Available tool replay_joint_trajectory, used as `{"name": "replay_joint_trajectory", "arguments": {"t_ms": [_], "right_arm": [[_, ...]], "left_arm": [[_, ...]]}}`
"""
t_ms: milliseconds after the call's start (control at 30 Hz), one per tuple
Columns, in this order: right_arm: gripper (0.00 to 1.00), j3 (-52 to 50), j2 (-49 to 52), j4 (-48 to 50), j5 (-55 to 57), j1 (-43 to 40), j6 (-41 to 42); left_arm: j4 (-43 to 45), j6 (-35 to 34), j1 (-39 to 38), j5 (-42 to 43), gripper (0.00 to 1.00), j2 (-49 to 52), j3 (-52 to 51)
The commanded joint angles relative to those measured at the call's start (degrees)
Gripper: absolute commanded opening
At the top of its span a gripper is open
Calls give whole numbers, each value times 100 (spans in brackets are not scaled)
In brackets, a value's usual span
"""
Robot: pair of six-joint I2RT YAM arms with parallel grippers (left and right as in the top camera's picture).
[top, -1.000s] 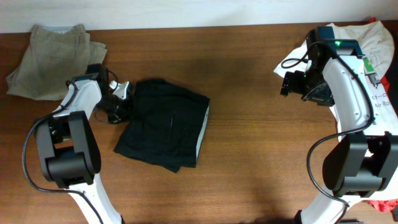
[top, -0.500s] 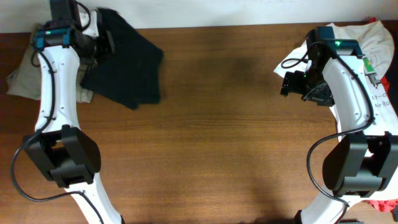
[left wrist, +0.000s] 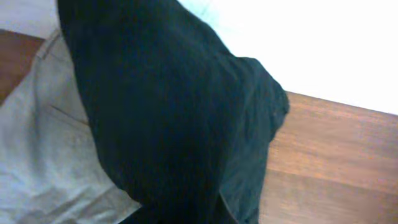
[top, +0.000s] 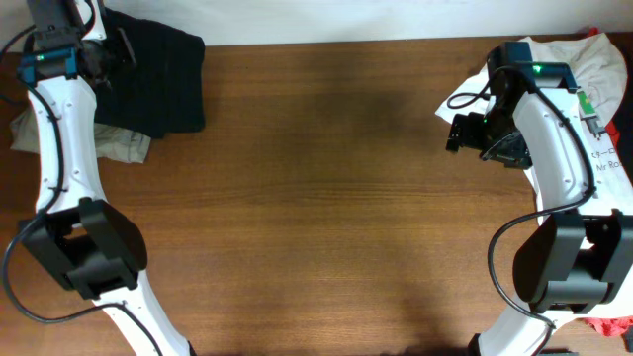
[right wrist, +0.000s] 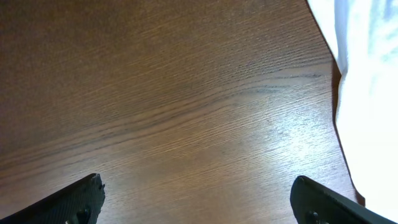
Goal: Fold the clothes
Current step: 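Carry the folded trousers with the left gripper onto the beige garment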
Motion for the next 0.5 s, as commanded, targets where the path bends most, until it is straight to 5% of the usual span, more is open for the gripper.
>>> {"name": "replay_joint_trajectory", "arguments": {"t_ms": [0,267,467], "right_arm": [[99,0,-61,0,109,11,2],[99,0,-61,0,109,9,2],[99,0,-61,-2,109,9,2]], "left_arm": [[310,713,173,-195,1,400,168],[1137,944,603,-1099,4,850,168],[1486,1036,841,-1283,44,1062,168]]}}
